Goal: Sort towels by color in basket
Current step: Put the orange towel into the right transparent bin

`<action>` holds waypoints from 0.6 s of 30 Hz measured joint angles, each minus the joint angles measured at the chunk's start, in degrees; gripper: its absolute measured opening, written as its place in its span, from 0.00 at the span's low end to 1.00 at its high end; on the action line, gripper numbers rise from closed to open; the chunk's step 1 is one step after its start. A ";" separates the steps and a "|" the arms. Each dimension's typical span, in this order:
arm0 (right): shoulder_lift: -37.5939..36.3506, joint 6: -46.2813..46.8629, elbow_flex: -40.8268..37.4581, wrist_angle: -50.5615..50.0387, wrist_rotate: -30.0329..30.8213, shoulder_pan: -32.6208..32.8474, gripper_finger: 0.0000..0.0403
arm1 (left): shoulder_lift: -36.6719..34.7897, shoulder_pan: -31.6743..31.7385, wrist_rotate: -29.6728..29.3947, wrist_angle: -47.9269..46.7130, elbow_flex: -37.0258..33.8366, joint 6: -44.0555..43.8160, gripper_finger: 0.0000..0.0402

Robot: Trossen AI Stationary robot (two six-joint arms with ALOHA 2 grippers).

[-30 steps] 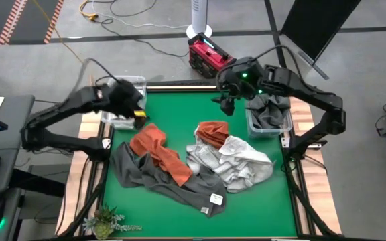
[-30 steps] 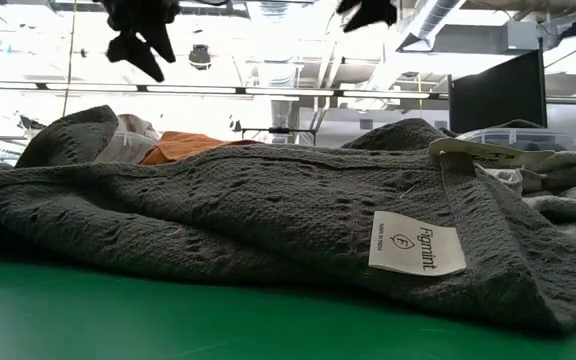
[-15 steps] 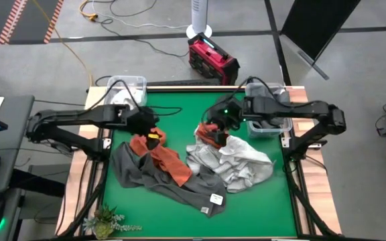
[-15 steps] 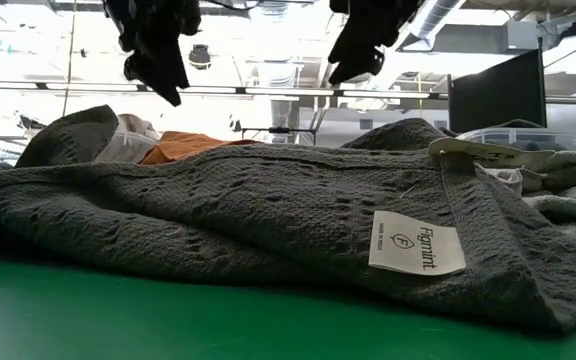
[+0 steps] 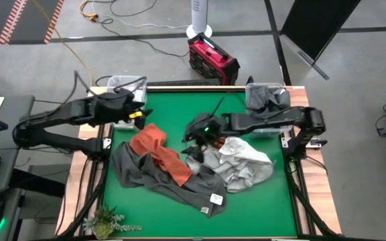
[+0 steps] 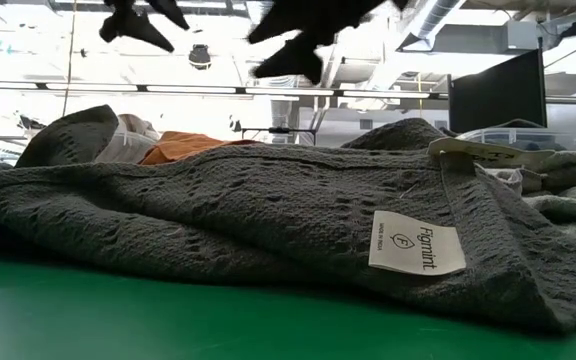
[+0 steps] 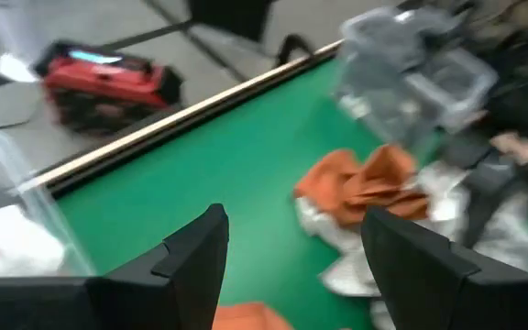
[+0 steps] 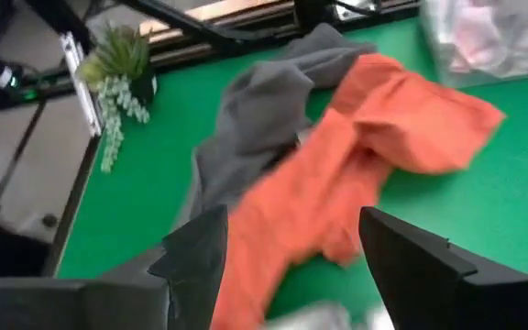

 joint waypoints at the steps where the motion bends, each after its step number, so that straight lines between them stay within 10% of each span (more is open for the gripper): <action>1: 1.86 1.41 0.94 0.95 0.56 0.55 0.68 | -0.97 -0.02 1.09 0.17 0.01 -0.03 0.60; 18: 26.51 15.68 18.52 0.12 5.61 1.98 0.63 | -5.68 -2.51 10.23 -0.06 0.01 -2.35 0.60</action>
